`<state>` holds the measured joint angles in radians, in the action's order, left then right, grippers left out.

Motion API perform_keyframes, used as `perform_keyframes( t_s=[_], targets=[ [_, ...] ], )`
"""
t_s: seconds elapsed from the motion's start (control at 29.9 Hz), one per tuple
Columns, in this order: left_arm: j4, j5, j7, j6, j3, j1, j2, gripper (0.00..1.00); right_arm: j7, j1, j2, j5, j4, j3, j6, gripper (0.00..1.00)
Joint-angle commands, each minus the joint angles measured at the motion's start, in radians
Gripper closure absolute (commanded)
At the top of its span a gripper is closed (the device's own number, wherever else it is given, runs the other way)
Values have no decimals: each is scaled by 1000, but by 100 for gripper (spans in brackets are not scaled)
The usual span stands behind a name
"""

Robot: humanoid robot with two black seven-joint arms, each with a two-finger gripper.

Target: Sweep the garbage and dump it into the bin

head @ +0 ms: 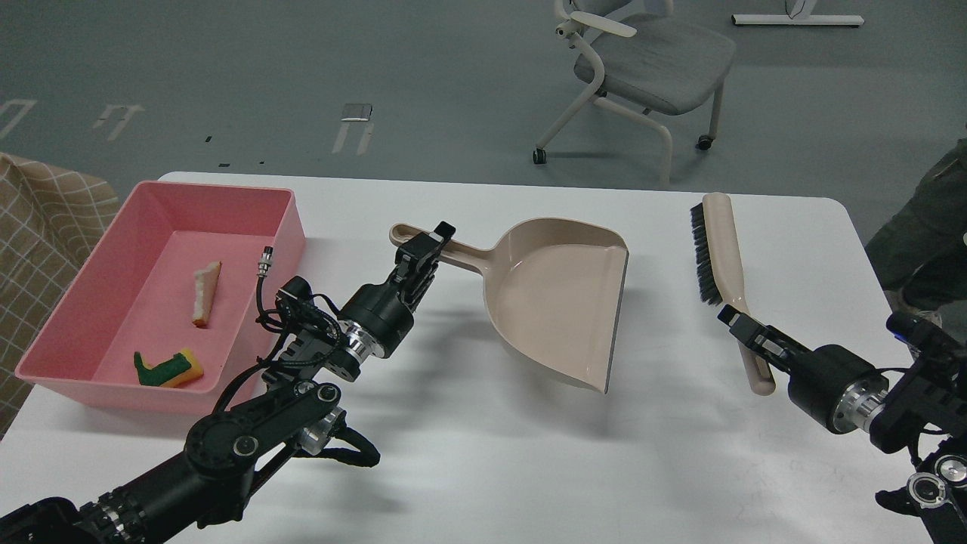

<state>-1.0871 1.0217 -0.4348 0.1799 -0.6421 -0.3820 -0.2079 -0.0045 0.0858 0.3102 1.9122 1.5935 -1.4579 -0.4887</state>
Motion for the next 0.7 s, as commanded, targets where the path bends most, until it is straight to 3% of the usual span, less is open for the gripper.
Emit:
perform_keyframes(
  t_s=[0.0,0.23,0.67],
  targets=[
    [12,0,-1,3,-1,-3,2,87,-2,9,0,1,2,8,0,72],
    [30,1,-4,19,1,-5,4,85,-11,9,-3,2,-4,30,0,71],
    [30,61,-18,76,74,-8,41,69,-15,8,-28,4,-55,36,0,70]
  ],
)
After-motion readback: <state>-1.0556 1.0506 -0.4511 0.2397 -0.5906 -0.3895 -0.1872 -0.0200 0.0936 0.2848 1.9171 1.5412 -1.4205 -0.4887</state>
